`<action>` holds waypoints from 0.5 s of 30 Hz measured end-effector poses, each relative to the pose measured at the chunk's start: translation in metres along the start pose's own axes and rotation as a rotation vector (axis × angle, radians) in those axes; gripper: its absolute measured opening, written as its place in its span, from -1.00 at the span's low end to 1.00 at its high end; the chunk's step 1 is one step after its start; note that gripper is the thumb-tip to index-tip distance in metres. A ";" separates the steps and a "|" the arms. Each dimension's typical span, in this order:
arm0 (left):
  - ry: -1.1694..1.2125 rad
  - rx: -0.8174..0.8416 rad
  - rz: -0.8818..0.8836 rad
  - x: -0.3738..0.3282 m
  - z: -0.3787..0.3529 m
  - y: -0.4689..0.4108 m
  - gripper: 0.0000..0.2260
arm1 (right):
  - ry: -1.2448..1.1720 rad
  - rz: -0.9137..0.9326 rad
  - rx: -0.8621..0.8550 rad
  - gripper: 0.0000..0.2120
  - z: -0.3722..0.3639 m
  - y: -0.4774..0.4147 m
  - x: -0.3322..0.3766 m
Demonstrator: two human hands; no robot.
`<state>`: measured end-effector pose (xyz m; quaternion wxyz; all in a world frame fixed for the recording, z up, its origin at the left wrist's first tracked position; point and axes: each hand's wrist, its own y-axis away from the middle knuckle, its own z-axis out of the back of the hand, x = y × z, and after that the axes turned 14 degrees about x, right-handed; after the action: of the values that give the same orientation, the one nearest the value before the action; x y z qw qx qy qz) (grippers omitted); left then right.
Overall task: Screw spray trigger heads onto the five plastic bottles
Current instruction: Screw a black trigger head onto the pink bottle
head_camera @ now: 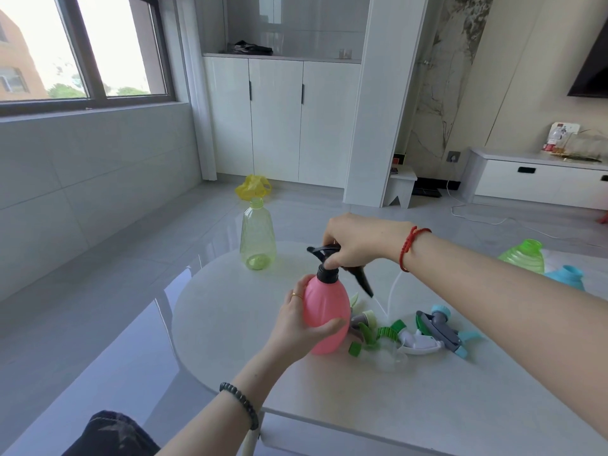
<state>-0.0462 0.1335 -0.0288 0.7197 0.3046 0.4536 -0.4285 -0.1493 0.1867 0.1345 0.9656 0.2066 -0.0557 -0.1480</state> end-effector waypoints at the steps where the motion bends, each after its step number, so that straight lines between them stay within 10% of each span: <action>1: 0.002 -0.001 -0.001 0.000 0.000 0.000 -0.24 | -0.052 -0.031 0.025 -0.79 -0.002 -0.002 0.003; 7: 0.021 -0.007 -0.014 0.001 0.000 0.000 -0.26 | -0.453 -0.058 0.105 -0.61 0.005 0.002 0.000; 15: 0.014 -0.020 -0.021 0.003 0.000 -0.003 -0.23 | 0.043 0.173 0.015 -0.70 0.001 0.016 -0.009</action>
<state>-0.0482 0.1316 -0.0313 0.7148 0.2958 0.4661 -0.4292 -0.1542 0.2027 0.1413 0.9742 0.2112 -0.0539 -0.0591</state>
